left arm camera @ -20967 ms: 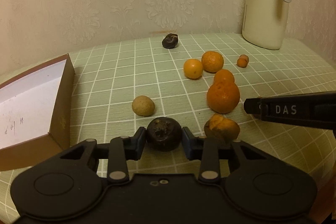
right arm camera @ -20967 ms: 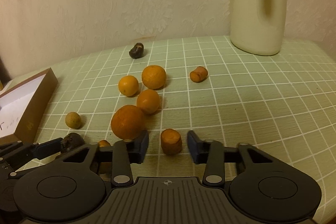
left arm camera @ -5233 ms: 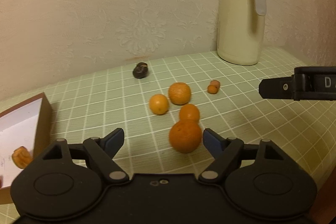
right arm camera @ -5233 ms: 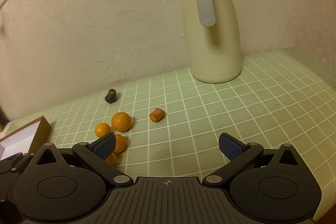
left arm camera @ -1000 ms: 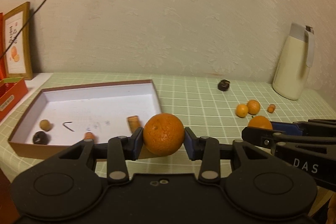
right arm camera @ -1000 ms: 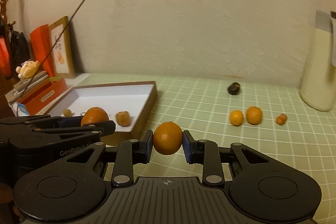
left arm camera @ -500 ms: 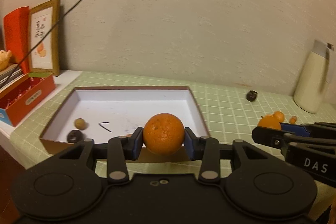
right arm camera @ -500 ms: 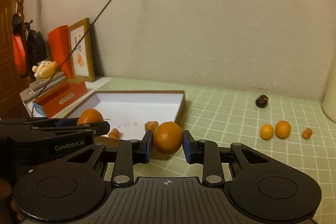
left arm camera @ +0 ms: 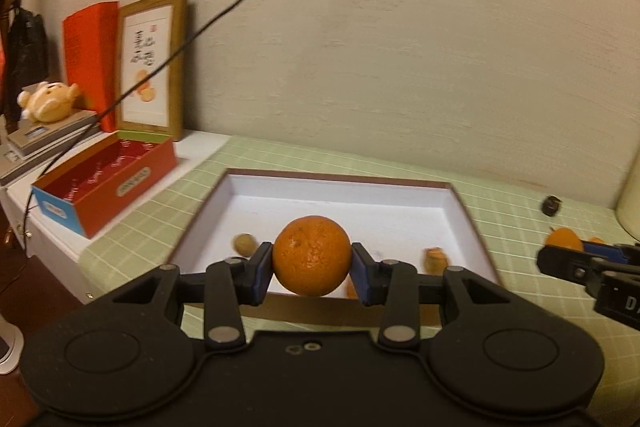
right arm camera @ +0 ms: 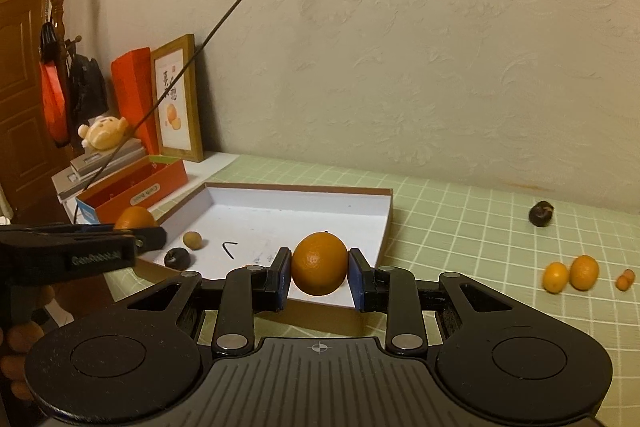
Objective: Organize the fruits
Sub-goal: 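Carry both held oranges over the white tray, then open both tools to drop the oranges into the tray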
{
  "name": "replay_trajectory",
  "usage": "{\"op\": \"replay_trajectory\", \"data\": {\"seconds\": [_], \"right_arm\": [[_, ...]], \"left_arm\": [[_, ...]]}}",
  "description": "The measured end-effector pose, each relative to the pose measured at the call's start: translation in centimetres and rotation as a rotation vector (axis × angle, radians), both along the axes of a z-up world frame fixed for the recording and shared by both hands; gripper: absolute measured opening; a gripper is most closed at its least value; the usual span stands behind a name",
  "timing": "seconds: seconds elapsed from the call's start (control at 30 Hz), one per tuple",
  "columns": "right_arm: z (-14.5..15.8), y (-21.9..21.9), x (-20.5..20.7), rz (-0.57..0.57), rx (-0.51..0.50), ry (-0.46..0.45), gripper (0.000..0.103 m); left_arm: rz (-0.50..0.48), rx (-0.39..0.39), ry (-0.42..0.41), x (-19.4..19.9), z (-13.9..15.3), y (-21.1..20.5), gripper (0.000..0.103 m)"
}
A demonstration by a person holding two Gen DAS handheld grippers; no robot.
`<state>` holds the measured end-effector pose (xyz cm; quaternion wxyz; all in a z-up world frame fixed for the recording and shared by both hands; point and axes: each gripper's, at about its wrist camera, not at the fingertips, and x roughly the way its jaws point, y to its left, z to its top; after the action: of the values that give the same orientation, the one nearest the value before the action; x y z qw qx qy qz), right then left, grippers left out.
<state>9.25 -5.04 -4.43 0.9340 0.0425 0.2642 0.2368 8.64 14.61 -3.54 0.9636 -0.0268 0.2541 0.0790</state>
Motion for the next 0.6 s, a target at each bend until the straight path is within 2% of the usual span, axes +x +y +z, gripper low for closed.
{"op": "replay_trajectory", "data": {"seconds": [0.2,0.6], "right_arm": [[-0.5,1.4,1.9,0.001,-0.005,0.005,0.030],[-2.1,3.8,7.7,-0.042,-0.013,0.039,0.031]], "left_arm": [[0.061,0.011,0.015,1.6,-0.4,3.0,0.031],[0.055,0.029,0.072,6.6,-2.2,5.6,0.031]]}}
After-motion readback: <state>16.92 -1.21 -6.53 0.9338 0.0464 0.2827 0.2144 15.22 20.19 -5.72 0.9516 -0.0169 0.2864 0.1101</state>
